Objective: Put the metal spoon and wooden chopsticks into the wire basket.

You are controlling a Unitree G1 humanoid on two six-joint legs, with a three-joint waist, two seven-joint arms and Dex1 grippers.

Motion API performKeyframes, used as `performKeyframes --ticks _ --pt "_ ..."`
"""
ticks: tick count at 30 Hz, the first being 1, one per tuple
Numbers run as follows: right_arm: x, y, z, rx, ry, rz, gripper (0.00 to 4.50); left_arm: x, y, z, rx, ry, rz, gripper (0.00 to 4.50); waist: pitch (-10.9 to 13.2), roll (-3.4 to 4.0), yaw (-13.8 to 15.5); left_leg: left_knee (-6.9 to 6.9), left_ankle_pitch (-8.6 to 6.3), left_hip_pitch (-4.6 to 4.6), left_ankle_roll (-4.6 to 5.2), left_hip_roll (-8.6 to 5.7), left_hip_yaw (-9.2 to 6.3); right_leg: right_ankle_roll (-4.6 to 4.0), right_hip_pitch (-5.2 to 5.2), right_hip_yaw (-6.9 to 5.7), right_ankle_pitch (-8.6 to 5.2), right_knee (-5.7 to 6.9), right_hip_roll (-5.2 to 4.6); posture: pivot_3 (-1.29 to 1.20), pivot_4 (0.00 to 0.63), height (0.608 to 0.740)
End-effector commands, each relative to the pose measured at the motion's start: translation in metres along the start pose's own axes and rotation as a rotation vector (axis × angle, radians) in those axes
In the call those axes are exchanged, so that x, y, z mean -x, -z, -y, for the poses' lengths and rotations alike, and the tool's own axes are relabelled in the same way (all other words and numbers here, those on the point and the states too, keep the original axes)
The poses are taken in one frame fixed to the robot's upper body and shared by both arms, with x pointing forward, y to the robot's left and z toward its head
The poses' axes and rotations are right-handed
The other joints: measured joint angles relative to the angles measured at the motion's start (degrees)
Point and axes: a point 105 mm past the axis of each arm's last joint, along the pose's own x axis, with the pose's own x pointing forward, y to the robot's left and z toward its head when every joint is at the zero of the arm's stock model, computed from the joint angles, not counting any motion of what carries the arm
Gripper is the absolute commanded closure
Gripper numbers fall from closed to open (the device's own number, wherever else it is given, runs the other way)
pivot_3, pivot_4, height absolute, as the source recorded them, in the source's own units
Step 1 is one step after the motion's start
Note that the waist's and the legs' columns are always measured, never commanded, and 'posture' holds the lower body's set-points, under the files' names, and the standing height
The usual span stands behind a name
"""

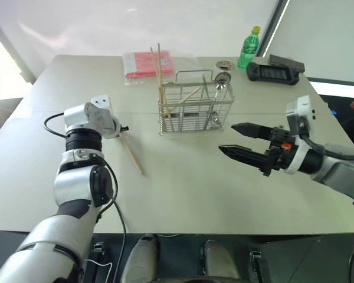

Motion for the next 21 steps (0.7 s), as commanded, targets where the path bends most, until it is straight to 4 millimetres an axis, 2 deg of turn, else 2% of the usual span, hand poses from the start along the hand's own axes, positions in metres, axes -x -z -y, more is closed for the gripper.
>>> performKeyframes --ticks 1,6,9,12,14,17,19,21 --pt "0.005 -0.011 -0.007 0.053 -0.011 0.038 0.0 -0.003 0.01 0.013 0.01 0.051 -0.05 4.46 0.01 -0.01 0.08 0.0 0.0 -0.01 0.0 0.0 0.0 0.0 0.0 0.0 0.0 -0.01 0.0 0.0 0.15 0.72" --pt "0.006 -0.01 -0.006 0.05 -0.012 0.033 0.0 -0.002 0.0 0.005 0.058 0.021 -0.01 4.46 0.01 -0.02 0.0 0.0 0.0 -0.02 0.0 -0.02 0.0 0.02 -0.01 0.0 -0.01 -0.02 -0.02 0.0 0.15 0.72" --pt "0.005 -0.011 -0.006 0.049 -0.016 0.035 0.0 0.009 -0.039 -0.011 0.13 -0.007 0.176 4.46 0.06 -0.09 -0.25 -0.01 0.0 -0.02 0.0 -0.02 0.0 0.02 -0.03 0.0 -0.01 -0.02 -0.02 0.0 0.15 0.72" --pt "0.006 -0.012 -0.006 0.049 -0.017 0.034 0.0 0.038 -0.095 -0.023 0.191 0.031 0.482 4.46 0.17 -0.28 -0.53 -0.04 0.0 -0.19 0.0 0.0 0.0 0.01 -0.23 0.0 0.0 -0.01 -0.02 0.0 0.15 0.72" --pt "0.006 -0.012 -0.006 0.049 -0.016 0.033 0.0 0.07 -0.135 -0.026 0.249 0.12 0.695 4.46 0.19 -0.32 -0.72 -0.04 0.02 -0.54 -0.01 0.01 0.0 0.0 -0.57 0.0 0.02 -0.01 -0.01 0.0 0.15 0.72" --pt "0.007 -0.012 -0.006 0.047 -0.015 0.03 0.0 0.125 -0.18 -0.021 0.25 0.265 0.986 4.46 0.25 -0.43 -0.45 -0.03 0.05 -0.95 -0.02 0.0 0.0 -0.02 -0.98 0.0 0.05 0.04 -0.01 0.0 0.15 0.72" --pt "0.007 -0.012 -0.006 0.045 -0.016 0.028 0.0 0.167 -0.199 -0.006 0.182 0.388 1.166 4.46 0.25 -0.44 -0.15 -0.04 0.04 -0.95 -0.01 -0.01 0.02 -0.01 -0.92 -0.02 0.05 -0.03 -0.01 0.0 0.15 0.72" --pt "0.007 -0.012 -0.006 0.043 -0.015 0.026 0.0 0.202 -0.208 0.019 0.118 0.547 1.279 4.46 0.26 -0.45 -0.04 -0.04 0.03 -0.94 0.0 -0.02 0.02 0.0 -0.84 -0.04 0.05 -0.08 -0.02 0.0 0.15 0.72"
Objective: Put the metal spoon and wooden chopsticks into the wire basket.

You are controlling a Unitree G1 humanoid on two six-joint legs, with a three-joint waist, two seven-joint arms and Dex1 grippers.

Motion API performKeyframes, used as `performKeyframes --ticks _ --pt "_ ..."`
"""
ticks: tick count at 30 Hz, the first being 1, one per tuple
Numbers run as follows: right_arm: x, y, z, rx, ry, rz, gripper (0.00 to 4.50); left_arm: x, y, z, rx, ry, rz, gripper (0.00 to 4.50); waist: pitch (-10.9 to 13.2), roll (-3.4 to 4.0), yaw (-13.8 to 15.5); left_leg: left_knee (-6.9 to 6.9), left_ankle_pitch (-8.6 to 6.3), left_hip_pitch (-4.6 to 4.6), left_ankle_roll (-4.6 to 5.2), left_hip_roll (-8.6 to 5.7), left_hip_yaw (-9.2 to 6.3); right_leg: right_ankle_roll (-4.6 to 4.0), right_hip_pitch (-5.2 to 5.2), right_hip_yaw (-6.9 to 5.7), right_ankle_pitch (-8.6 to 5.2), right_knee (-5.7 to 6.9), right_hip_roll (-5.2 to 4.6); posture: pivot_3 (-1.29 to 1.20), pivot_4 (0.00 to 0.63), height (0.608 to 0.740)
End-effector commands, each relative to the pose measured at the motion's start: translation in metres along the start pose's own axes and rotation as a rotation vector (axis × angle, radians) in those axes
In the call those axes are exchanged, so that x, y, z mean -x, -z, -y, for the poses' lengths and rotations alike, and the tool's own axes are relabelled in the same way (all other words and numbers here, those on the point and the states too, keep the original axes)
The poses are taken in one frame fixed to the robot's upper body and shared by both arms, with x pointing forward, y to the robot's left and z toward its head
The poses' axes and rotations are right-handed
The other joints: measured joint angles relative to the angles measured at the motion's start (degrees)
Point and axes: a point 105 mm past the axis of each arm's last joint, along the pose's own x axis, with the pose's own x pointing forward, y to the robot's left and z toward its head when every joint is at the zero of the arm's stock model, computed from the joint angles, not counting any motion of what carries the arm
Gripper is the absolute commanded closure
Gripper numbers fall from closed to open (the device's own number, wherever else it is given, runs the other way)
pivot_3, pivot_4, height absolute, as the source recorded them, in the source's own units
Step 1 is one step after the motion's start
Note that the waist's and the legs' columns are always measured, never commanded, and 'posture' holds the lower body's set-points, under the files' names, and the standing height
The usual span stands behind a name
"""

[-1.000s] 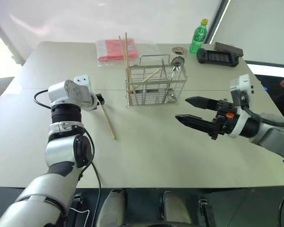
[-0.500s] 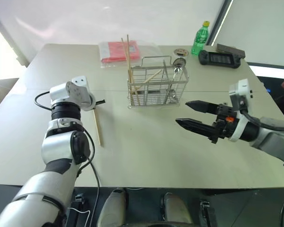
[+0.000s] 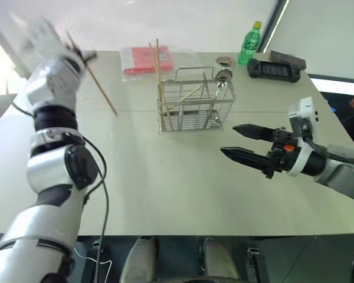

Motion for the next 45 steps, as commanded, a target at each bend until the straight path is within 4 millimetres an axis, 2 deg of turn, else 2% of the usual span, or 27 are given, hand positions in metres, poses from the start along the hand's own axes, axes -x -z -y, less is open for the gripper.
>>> performKeyframes --ticks 1,3,5,8,11,17,21,27,29,32,34,35,37,42,45 --pt "0.004 -0.011 -0.004 0.032 -0.007 0.028 0.0 0.009 -0.057 0.07 0.014 0.332 0.222 4.46 0.01 -0.01 0.08 0.01 0.0 0.0 0.0 0.0 0.0 0.0 0.02 0.0 0.0 -0.01 0.0 0.0 0.15 0.72" --pt "0.003 -0.011 -0.005 0.032 -0.008 0.028 0.0 0.018 -0.067 0.102 0.032 0.482 0.261 4.46 0.01 -0.02 0.07 0.06 0.0 0.02 -0.01 0.0 0.0 0.02 0.1 -0.01 0.02 0.0 0.0 0.0 0.15 0.72" --pt "0.003 -0.011 -0.006 0.031 -0.008 0.028 0.0 0.028 -0.066 0.128 0.032 0.604 0.268 4.46 0.0 -0.01 -0.2 0.12 0.01 0.04 0.0 0.0 -0.01 0.02 0.15 -0.01 0.02 -0.01 0.0 0.0 0.15 0.72" --pt "0.003 -0.011 -0.007 0.03 -0.007 0.029 0.0 0.041 -0.049 0.154 -0.021 0.725 0.248 4.46 -0.01 0.01 -0.49 0.14 0.01 0.08 0.0 0.02 -0.01 0.02 0.15 -0.01 0.02 0.02 0.0 0.0 0.15 0.72" --pt "0.005 -0.011 -0.008 0.027 0.004 0.032 0.0 0.059 -0.013 0.175 -0.104 0.837 0.193 4.46 -0.05 0.1 -0.92 0.08 0.01 0.12 0.02 0.03 0.0 0.02 0.14 0.02 0.02 0.07 0.0 0.0 0.15 0.72" --pt "0.01 -0.014 -0.008 0.022 0.027 0.045 0.0 0.071 0.031 0.169 -0.212 0.866 0.117 4.46 -0.04 0.09 -1.67 0.08 0.02 0.13 0.04 0.03 0.0 0.02 0.1 0.01 0.02 0.14 0.01 0.0 0.15 0.72" --pt "0.011 -0.014 -0.008 0.016 0.032 0.052 0.0 0.073 0.044 0.159 -0.175 0.799 0.128 4.46 -0.04 0.09 -1.48 0.09 0.02 0.14 0.05 0.03 -0.01 0.02 0.13 0.02 0.02 0.13 0.01 0.0 0.15 0.72" --pt "0.01 -0.014 -0.006 0.006 0.036 0.062 0.0 0.08 0.077 0.148 -0.124 0.708 0.073 4.46 -0.04 0.1 -1.2 0.16 0.01 0.15 0.06 0.02 -0.02 0.02 0.22 0.01 0.02 0.07 0.01 0.0 0.15 0.72" --pt "0.01 -0.015 -0.006 0.005 0.034 0.063 0.0 0.082 0.082 0.148 -0.105 0.701 0.061 3.75 -0.04 0.1 -1.2 0.17 0.01 0.14 0.06 0.02 -0.02 0.02 0.22 0.01 0.02 0.08 0.01 0.0 0.15 0.72" --pt "0.009 -0.016 -0.004 0.006 0.034 0.065 0.0 0.084 0.082 0.148 -0.094 0.696 0.056 2.48 -0.04 0.09 -1.23 0.18 0.01 0.12 0.06 0.02 -0.02 0.02 0.21 0.01 0.02 0.08 0.01 0.0 0.15 0.72" --pt "0.008 -0.017 -0.003 0.004 0.035 0.068 0.0 0.086 0.079 0.15 -0.102 0.716 0.051 1.33 -0.04 0.1 -1.27 0.18 0.01 0.13 0.06 0.02 -0.02 0.02 0.21 0.01 0.02 0.08 0.01 0.0 0.15 0.72" --pt "0.008 -0.017 -0.003 0.004 0.034 0.068 0.0 0.087 0.076 0.15 -0.101 0.73 0.042 0.9 -0.04 0.1 -1.28 0.18 0.01 0.14 0.06 0.02 -0.03 0.02 0.21 0.01 0.02 0.08 0.01 0.0 0.15 0.72" --pt "0.007 -0.017 -0.002 0.004 0.033 0.067 0.0 0.086 0.067 0.15 -0.104 0.761 0.017 0.9 -0.04 0.1 -1.38 0.18 0.01 0.15 0.06 0.02 -0.02 0.02 0.22 0.01 0.02 0.09 0.01 0.0 0.15 0.72" --pt "0.009 -0.014 0.005 0.03 0.066 0.047 0.0 0.087 0.015 0.126 -0.233 0.896 -0.029 0.9 -0.03 0.12 -2.07 0.13 0.01 0.13 0.07 0.07 -0.03 0.01 0.07 0.02 0.01 0.17 0.08 0.0 0.15 0.72" --pt "0.013 -0.015 0.019 0.065 0.141 0.048 0.0 0.108 0.003 0.104 -0.365 1.052 -0.156 0.9 -0.05 0.17 -2.03 0.03 0.01 0.15 0.07 0.08 -0.03 0.0 0.07 0.03 0.0 0.15 0.09 0.0 0.15 0.72"
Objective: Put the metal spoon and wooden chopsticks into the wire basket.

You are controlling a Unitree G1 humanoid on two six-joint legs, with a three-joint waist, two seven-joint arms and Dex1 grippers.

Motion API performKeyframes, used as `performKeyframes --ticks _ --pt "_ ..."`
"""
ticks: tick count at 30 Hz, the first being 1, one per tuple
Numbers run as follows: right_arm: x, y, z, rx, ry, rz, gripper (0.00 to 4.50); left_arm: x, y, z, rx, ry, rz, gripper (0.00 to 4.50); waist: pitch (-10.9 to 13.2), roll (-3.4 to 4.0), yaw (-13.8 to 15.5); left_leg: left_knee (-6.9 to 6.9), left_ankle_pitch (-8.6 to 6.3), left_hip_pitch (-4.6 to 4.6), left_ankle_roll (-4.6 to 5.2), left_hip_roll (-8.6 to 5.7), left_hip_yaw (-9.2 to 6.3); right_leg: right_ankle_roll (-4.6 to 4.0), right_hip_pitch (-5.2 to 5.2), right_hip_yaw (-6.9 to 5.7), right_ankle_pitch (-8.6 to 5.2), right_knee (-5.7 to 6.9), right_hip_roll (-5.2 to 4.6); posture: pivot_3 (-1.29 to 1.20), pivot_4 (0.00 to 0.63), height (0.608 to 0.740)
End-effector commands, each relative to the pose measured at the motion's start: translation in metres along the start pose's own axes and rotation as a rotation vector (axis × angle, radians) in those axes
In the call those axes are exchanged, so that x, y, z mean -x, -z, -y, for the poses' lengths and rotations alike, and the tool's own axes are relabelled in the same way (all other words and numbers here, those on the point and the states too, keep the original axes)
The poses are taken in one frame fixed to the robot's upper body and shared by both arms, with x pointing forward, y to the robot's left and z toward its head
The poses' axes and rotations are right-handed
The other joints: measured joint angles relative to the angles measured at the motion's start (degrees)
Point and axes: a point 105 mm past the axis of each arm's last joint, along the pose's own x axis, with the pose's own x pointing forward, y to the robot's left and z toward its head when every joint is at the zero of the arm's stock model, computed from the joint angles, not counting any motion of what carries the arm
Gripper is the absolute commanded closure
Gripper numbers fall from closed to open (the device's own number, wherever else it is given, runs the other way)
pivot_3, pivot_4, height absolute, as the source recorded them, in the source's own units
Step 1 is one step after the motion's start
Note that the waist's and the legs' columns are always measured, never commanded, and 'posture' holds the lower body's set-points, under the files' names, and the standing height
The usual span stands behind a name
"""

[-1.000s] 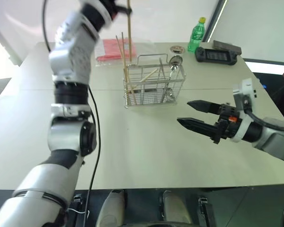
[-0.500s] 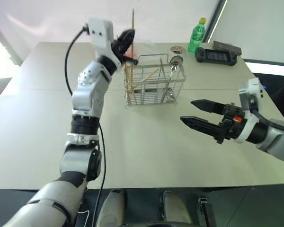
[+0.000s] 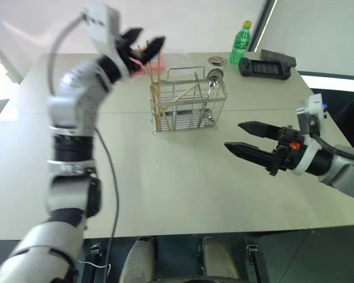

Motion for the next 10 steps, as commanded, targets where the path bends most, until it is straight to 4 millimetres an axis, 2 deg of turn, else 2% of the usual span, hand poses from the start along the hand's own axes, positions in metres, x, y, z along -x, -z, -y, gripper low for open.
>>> performKeyframes --ticks 1,5,7,10 --pt "0.006 -0.011 0.019 0.072 0.098 0.033 0.0 0.037 -0.013 0.013 -0.11 0.236 -0.115 0.9 -0.01 0.03 -0.01 -0.02 0.0 0.0 0.0 0.0 0.0 0.0 0.01 0.0 0.0 -0.02 0.0 0.0 0.15 0.72" --pt "0.008 -0.016 0.032 0.082 0.142 0.055 0.0 0.084 0.01 0.013 -0.218 0.355 -0.314 0.9 -0.07 0.23 0.28 -0.05 -0.01 0.05 0.0 0.02 0.02 -0.22 0.03 0.03 -0.08 -0.06 0.0 0.0 0.15 0.72" --pt "0.008 -0.016 0.034 0.085 0.143 0.057 0.0 0.095 0.018 0.011 -0.211 0.354 -0.361 0.9 -0.06 0.22 0.78 -0.03 0.0 0.04 0.0 0.05 0.02 -0.29 0.03 0.02 -0.08 -0.06 0.0 0.0 0.15 0.72" --pt "0.004 -0.016 0.033 0.091 0.129 0.059 0.0 0.099 0.023 0.005 -0.203 0.296 -0.366 0.9 -0.05 0.19 1.26 0.04 0.0 -0.08 -0.01 0.08 0.03 -0.4 0.0 0.01 -0.07 -0.21 0.0 0.0 0.15 0.72"
